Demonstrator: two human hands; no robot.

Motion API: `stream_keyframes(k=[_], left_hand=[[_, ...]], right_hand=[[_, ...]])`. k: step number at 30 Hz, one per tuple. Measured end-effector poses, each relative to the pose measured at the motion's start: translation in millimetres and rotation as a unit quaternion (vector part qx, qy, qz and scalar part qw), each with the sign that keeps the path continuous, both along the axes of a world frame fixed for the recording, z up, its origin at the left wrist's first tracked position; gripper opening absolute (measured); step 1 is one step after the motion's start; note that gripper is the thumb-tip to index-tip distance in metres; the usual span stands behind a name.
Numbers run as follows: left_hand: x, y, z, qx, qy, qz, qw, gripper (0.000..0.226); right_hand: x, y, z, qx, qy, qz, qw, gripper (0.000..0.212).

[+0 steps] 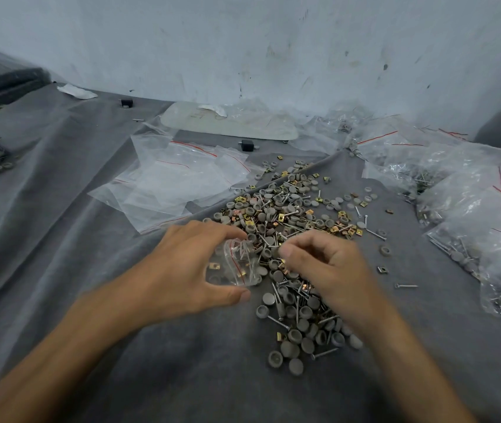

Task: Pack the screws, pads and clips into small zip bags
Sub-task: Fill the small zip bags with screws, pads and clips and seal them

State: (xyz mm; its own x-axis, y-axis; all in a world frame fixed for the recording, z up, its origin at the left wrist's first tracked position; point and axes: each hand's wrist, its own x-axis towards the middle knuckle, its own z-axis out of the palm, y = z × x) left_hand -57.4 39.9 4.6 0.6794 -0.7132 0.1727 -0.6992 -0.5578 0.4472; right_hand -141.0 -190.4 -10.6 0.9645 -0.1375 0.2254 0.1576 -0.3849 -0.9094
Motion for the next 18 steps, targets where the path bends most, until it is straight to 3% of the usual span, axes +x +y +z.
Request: stream_keyframes(k=[13, 16, 18], left_hand=[[-1, -1, 3, 0.004, 0.003, 0.003, 1.000, 0.085], [-2, 1, 4, 0.002, 0.004, 0.005, 1.000, 0.079], [-2, 1, 4, 0.003, 0.005, 0.004, 1.000, 0.076]], right_hand=[[4, 30, -17, -0.064, -0.007, 0.017, 0.998, 0.009], [5, 16, -13, -0.066, -0.026, -0.023, 0.997, 0.009], [6, 4, -12, -0.135, -0.037, -0.070, 0.988, 0.007]])
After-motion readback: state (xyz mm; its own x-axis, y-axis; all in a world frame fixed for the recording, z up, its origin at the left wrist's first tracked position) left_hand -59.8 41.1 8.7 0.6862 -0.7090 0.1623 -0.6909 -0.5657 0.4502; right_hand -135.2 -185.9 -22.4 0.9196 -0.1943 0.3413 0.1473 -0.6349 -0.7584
